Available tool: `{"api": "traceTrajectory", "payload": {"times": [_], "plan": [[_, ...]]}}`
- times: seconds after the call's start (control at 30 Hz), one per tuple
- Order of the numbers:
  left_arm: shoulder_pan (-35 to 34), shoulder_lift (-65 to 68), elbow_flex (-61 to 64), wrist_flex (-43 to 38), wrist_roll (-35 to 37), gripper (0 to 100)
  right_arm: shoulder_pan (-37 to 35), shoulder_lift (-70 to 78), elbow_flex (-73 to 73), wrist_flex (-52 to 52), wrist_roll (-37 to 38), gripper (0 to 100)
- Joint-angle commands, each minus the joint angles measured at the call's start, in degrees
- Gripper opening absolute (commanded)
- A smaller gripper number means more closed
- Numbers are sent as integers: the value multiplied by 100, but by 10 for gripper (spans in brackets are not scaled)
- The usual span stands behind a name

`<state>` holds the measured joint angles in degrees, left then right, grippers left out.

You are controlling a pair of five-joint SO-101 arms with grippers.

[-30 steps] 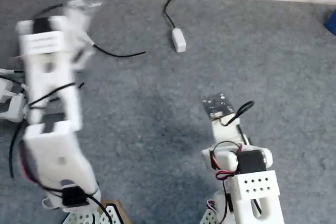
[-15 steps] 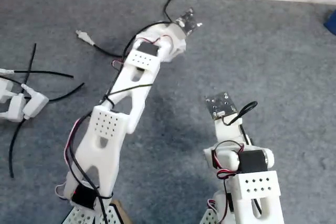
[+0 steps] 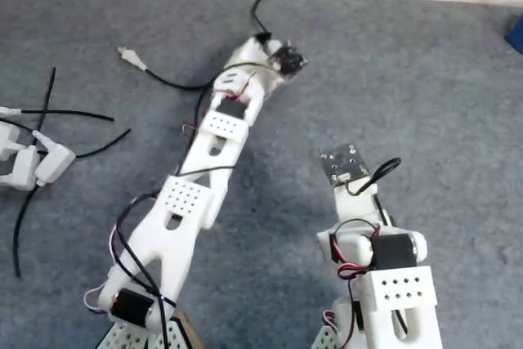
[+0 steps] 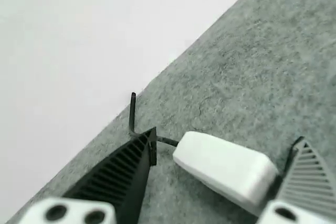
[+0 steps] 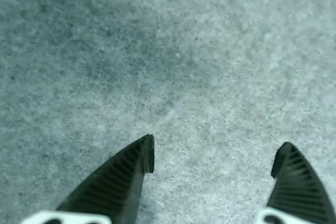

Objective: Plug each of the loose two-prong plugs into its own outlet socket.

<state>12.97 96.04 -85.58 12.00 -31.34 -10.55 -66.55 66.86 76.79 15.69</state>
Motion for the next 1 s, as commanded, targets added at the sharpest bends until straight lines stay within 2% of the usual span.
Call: {"api": "traceTrajectory", "payload": {"times": [0.0,0.33,0.5,0.6,0.77,0.97], "plan": [[57,338,-690,-53,0,376,66,-84,-22,-84,-35,343],[-40,954,-963,-70,-53,376,66,-84,-22,-84,-53,343],[-40,945,-927,-308,-1697,376,66,-84,-22,-84,-62,343],[-66,945,-910,-308,-2207,375,66,-84,-22,-84,-62,343],[-84,945,-848,-308,-2110,376,66,-66,-22,-84,-62,343],[-119,945,-787,-308,-712,377,66,-66,-22,-127,-62,343]]}}
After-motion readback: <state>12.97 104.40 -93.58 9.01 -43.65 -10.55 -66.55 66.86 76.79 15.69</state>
